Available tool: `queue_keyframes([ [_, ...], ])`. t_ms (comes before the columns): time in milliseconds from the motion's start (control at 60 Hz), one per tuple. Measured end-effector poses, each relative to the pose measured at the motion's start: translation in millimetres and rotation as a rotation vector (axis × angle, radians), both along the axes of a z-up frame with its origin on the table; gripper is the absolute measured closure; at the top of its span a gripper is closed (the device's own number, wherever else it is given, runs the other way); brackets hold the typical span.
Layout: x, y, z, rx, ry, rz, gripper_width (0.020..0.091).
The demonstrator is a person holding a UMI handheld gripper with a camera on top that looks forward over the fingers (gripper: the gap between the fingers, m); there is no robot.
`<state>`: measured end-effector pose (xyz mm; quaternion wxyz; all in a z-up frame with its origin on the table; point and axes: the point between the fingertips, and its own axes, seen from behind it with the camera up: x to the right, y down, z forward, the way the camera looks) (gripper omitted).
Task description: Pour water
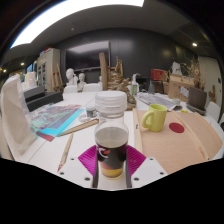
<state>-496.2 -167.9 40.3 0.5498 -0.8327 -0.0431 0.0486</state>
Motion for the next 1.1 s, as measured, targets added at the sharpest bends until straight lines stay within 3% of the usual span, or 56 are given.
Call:
queue_keyframes([
  [167,-1,-4,2,-0.012,-0.01,-0.003,0.0861],
  [317,-11,4,16,0.0,-0.022,0.006,0.0863],
  [633,-31,89,150,0.139,0.456,-0.062,0.0864],
  [783,-6,140,187,0.115,0.914,-0.134,0.0865],
  [917,17,176,187,0.059,1.276,-0.214,0.0867],
  [1100,36,202,157,-0.064,1.677,-0.301,0.0865],
])
